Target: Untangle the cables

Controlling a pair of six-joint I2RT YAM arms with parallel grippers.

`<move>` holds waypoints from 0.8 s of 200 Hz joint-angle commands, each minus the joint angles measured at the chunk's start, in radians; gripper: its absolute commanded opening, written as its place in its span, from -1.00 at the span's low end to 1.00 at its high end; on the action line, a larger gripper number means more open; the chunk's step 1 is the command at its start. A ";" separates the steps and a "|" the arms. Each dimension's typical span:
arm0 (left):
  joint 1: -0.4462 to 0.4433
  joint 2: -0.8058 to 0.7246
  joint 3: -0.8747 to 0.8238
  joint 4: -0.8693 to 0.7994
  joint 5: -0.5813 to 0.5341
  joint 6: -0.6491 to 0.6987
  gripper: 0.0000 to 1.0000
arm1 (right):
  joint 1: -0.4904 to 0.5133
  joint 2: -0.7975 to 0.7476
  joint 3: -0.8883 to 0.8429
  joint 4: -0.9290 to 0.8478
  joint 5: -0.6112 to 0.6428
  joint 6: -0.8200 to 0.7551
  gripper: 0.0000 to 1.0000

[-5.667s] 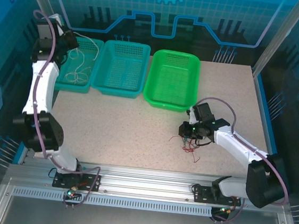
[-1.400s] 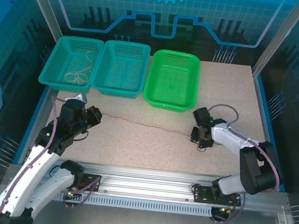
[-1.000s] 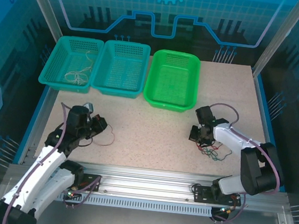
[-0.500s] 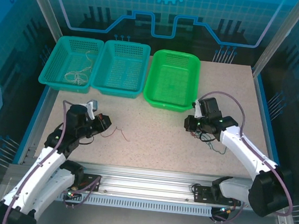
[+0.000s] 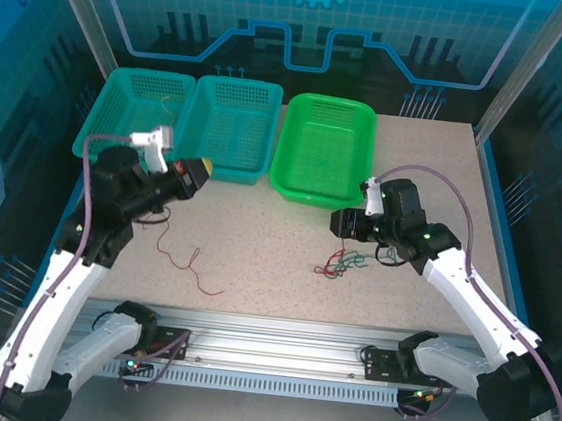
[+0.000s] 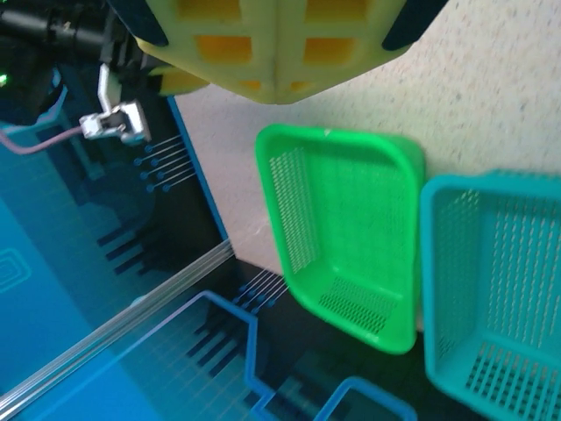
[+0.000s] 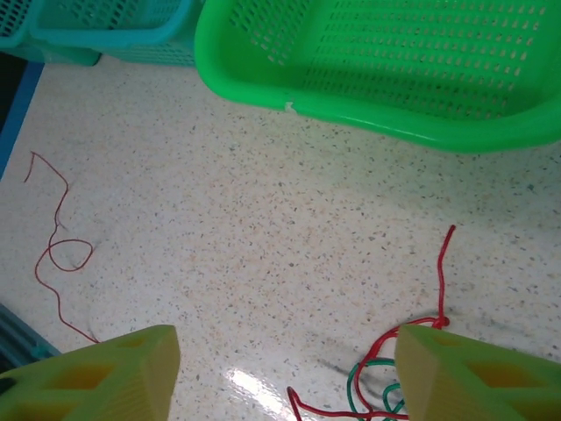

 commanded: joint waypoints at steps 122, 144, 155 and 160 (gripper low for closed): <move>0.005 -0.126 -0.044 -0.739 -0.578 -0.011 -0.24 | 0.667 0.848 0.521 0.186 0.071 0.321 0.38; 0.005 -0.162 -0.079 -0.729 -0.547 -0.021 -0.04 | 0.670 1.006 0.667 0.130 0.089 0.301 0.36; 0.005 -0.181 -0.088 -0.707 -0.522 -0.017 0.08 | 0.670 1.079 0.732 0.132 0.047 0.277 0.35; 0.005 -0.190 -0.092 -0.692 -0.506 -0.010 0.13 | 0.670 1.110 0.768 0.129 0.014 0.264 0.31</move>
